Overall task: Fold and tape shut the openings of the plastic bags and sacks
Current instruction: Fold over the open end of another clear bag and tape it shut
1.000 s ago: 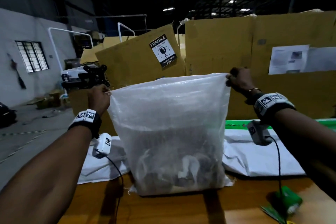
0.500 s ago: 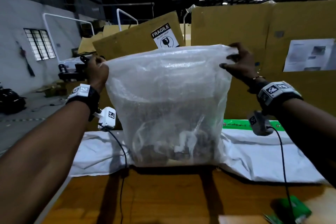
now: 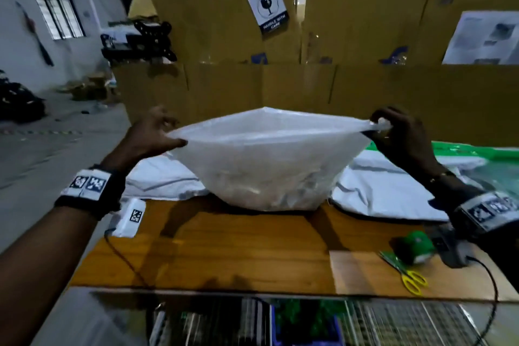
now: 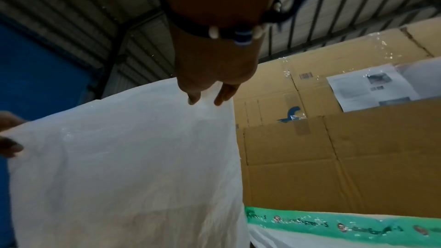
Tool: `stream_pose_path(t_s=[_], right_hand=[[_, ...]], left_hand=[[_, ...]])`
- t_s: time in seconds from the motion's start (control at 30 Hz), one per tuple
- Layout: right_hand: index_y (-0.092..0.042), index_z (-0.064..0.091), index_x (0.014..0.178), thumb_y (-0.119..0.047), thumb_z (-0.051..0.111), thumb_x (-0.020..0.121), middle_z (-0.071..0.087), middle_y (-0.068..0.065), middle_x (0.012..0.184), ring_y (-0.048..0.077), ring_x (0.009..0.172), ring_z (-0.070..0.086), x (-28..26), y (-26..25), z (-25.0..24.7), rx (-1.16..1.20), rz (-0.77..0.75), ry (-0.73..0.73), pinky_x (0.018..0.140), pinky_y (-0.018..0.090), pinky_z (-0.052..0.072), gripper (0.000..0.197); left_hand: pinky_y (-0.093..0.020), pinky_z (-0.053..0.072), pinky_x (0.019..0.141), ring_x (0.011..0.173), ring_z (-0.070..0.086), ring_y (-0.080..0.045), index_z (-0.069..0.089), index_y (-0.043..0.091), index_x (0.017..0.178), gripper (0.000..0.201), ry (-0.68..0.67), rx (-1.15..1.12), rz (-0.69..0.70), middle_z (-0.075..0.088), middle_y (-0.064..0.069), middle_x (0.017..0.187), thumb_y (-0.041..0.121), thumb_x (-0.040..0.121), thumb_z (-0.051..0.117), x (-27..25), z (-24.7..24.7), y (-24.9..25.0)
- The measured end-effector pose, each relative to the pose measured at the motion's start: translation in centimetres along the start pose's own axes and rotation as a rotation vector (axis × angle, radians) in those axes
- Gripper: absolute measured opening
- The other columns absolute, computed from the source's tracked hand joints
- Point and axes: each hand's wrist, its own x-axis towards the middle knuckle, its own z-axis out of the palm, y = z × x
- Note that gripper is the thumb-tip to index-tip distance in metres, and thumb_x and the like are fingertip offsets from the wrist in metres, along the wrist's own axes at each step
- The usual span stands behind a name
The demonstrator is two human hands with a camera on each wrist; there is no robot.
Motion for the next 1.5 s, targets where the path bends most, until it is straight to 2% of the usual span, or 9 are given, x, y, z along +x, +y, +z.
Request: stream_pose_path(t_s=[0.17,0.27,0.43,0.7,0.93,1.07,1.17,1.27,1.5], right_hand=[[-0.02,0.06,0.1,-0.015,0.079,0.075,0.071,0.009,0.124,0.055,0.111,0.061,-8.7,-4.3,-2.8,-0.449,0.005,-0.306,0.084,0.063,0.052,0.032],[-0.02,0.055,0.109,-0.006,0.08,0.056,0.058,0.012,0.148,0.055,0.125,0.056,-12.1,-7.0,-4.7,-0.395,-0.055,-0.53,0.084,0.055,0.049,0.06],[-0.022,0.027,0.165,0.003,0.075,0.058,0.036,0.001,0.166,0.022,0.111,0.059,-18.7,-10.5,-4.6,-0.167,-0.089,-0.777,0.068,0.014,0.039,0.12],[-0.047,-0.017,0.162,-0.014,0.069,0.058,0.009,0.005,0.175,0.038,0.124,0.043,-30.4,-10.1,2.8,-0.429,-0.05,-1.166,0.077,0.043,0.044,0.138],[-0.042,-0.029,0.158,-0.037,0.084,0.072,-0.012,0.013,0.174,0.043,0.151,0.014,-34.5,-10.1,6.7,-0.461,-0.042,-1.255,0.103,0.054,0.036,0.142],[-0.041,-0.027,0.159,-0.032,0.085,0.075,-0.011,0.014,0.174,0.044,0.153,0.014,-35.1,-9.8,7.6,-0.481,-0.055,-1.279,0.106,0.057,0.037,0.141],[-0.037,-0.024,0.161,-0.032,0.088,0.077,-0.012,0.018,0.173,0.046,0.153,0.014,-35.9,-10.0,7.9,-0.486,-0.066,-1.304,0.107,0.058,0.037,0.141],[-0.036,-0.029,0.159,-0.034,0.089,0.077,-0.017,0.02,0.172,0.047,0.155,0.01,-37.3,-10.4,8.3,-0.504,-0.069,-1.341,0.109,0.06,0.036,0.144],[-0.04,0.006,0.166,-0.068,0.075,0.072,0.016,0.01,0.173,0.039,0.153,0.023,-36.2,-10.1,9.5,-0.142,0.07,-1.213,0.11,0.054,0.04,0.12]], left_hand=[[-0.056,0.044,0.108,0.132,0.053,-0.03,0.058,0.052,0.089,0.034,-0.49,0.342,0.067,0.056,0.003,0.144,0.036,0.073,0.083,-7.1,0.1,-1.0],[-0.077,0.026,0.112,0.146,0.034,-0.027,0.052,0.044,0.098,0.037,-0.667,0.566,0.09,0.035,0.01,0.161,0.025,0.074,0.073,-11.5,1.3,-0.2],[-0.026,0.03,0.114,0.151,0.037,-0.026,0.032,0.033,0.155,0.089,-0.76,0.151,0.31,0.03,-0.006,0.168,0.021,0.078,0.075,-20.1,4.9,-0.4],[-0.065,0.03,0.117,0.158,0.016,-0.03,-0.012,0.064,0.154,0.133,-1.042,0.381,0.243,-0.023,0.008,0.172,0.013,0.077,0.084,-29.4,12.5,-1.1],[-0.049,0.026,0.125,0.158,0.018,-0.03,0.005,0.048,0.162,0.131,-1.354,0.245,0.022,-0.003,-0.003,0.175,0.086,0.059,0.077,-28.9,15.7,-0.1],[-0.041,0.048,0.101,0.124,0.06,-0.027,0.059,0.025,0.133,0.077,-0.994,0.212,-0.051,0.063,-0.008,0.141,0.085,0.086,0.045,-24.7,17.5,2.1],[-0.065,0.027,0.117,0.152,0.031,-0.033,0.044,0.035,0.151,0.076,-0.674,0.224,-0.011,0.032,-0.003,0.167,0.079,0.09,0.054,-24.2,20.5,2.2],[-0.083,-0.001,0.114,0.159,-0.006,-0.043,0.013,0.049,0.163,0.103,-0.936,0.305,-0.069,-0.008,0.002,0.175,0.093,0.077,0.052,-26.7,24.2,0.9],[-0.081,0.005,0.116,0.158,0.01,-0.041,0.015,0.042,0.164,0.102,-0.909,0.336,-0.132,0.007,-0.003,0.175,0.09,0.082,0.05,-28.8,27.5,-0.3]])
